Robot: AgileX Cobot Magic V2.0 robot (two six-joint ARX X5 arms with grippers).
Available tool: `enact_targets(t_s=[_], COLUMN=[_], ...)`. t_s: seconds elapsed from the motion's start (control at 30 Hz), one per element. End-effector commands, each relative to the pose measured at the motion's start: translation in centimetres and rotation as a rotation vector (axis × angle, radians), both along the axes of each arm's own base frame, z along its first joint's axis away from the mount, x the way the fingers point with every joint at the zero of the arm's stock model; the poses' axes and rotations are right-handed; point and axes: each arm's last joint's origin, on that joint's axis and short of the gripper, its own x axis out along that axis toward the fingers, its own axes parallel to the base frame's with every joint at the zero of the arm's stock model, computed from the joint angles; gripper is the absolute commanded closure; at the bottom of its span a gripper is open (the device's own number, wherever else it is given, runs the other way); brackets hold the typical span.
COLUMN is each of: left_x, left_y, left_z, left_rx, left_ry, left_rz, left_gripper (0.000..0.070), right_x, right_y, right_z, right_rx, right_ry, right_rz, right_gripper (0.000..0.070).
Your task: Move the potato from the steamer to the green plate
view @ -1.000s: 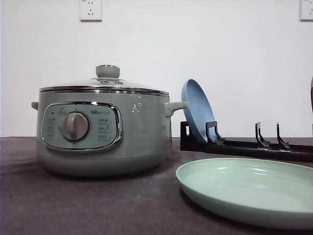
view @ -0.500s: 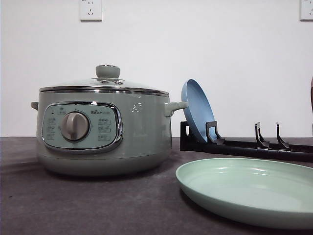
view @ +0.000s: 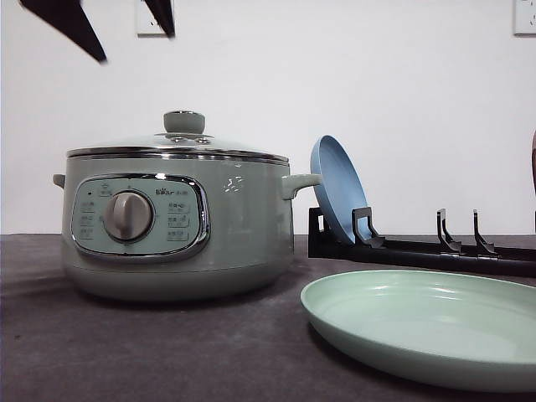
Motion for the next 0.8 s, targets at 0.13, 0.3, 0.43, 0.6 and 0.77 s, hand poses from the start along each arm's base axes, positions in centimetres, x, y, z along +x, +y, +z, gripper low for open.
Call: enact_targets(t_s=[0.13,0.3,0.43,0.6,0.77], left_x=[3.4,4.7,5.0,4.9,4.9], left_y=[-2.3,-3.9,-4.4,-4.7,-4.7], left_z=[-1.8,-3.3,-4.1,-4.3,-4.6], left_rx=[0.015,0.014,0.025,0.022,0.034], left_ry=[-0.048,-0.054,-0.022,-0.013,0.013], left_rz=[-0.05,-0.075,-0.084,-0.083,-0.081], left_gripper=[0.0,0.0,0.0,0.001,0.0041], right_x=[0.0,0.0,0.0,0.0,0.0], right_y=[0.1,0.1,0.1,0.1,0.1], right_z=[0.3,0.3,0.3,0.3,0.3], right_rx=[-0.01,-0.017,-0.017,-0.017,-0.016], right_ry=[-0.026,-0.03,-0.03,-0.029,-0.029], right_rz=[0.012,0.016,0.016,0.016,0.017], right_gripper=[0.0001,0.0001,0.0001,0.0001,0.0001])
